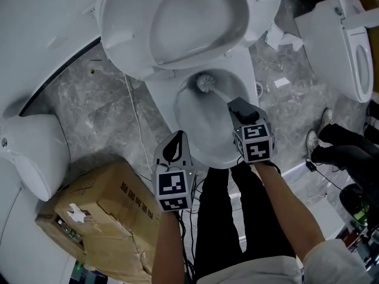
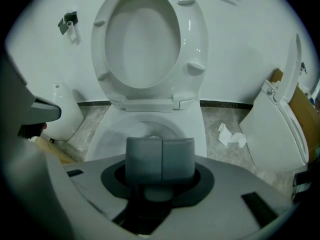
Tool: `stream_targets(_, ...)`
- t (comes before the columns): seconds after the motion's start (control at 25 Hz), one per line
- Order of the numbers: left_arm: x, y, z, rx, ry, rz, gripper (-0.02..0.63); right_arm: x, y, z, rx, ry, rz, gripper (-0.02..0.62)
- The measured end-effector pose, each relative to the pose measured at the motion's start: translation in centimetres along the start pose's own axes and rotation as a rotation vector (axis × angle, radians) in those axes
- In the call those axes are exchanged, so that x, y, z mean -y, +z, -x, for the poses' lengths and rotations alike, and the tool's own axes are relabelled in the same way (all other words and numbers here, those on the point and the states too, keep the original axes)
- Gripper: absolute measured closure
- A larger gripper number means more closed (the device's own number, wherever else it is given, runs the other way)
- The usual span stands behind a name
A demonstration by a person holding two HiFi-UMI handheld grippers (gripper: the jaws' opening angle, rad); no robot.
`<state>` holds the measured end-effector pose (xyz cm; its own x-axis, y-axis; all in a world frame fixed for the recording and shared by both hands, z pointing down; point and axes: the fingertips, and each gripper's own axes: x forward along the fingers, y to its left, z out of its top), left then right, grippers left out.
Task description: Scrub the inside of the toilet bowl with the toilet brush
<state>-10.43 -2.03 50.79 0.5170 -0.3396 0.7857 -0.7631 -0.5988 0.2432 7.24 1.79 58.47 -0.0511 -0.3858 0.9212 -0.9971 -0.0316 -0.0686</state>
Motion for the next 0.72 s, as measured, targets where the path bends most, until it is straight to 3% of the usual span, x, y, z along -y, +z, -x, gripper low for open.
stream_targets(0.72, 2.7, 1.1, 1.0, 0.045, 0.0, -0.007, 0.584, 2.3, -2.5, 2.4, 0.0, -0.027, -0.016, 0.42)
